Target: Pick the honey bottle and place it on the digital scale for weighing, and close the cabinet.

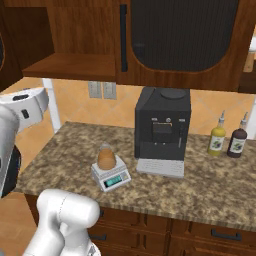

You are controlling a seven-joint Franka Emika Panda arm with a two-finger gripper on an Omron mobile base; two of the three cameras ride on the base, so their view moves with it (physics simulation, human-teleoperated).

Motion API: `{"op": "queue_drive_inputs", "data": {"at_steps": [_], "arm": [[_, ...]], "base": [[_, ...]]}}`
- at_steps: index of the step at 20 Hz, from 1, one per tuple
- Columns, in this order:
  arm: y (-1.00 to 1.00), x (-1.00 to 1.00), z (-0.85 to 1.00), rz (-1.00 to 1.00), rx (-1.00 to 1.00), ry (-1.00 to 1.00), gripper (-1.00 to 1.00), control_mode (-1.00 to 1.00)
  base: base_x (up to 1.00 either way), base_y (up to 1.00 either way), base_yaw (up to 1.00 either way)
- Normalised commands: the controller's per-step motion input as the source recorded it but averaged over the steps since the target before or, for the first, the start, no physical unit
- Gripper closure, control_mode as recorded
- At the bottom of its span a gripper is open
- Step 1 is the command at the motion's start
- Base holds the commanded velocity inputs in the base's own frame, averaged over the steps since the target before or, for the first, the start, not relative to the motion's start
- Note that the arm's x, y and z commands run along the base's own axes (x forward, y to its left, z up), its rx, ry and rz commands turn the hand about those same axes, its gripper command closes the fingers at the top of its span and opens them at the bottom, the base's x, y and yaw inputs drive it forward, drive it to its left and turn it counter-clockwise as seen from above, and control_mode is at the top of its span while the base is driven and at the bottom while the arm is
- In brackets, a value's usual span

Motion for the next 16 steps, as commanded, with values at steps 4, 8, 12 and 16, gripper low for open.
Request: {"op": "queue_drive_inputs", "data": {"at_steps": [4, 8, 12, 16], "arm": [[1.00, 0.05, -0.96, -0.29, 0.25, -0.20, -1.00, -1.00], [1.00, 0.80, -1.00, -0.14, 0.11, -0.14, -1.00, -1.00], [0.97, 0.66, -1.00, 0.00, 0.10, -0.33, -1.00, -1.00], [0.06, 0.39, -0.77, 0.02, 0.35, -0.30, -1.00, -1.00]], "base": [[0.00, 0.00, 0.00], [0.00, 0.00, 0.00], [0.00, 0.00, 0.00], [0.00, 0.00, 0.00]]}}
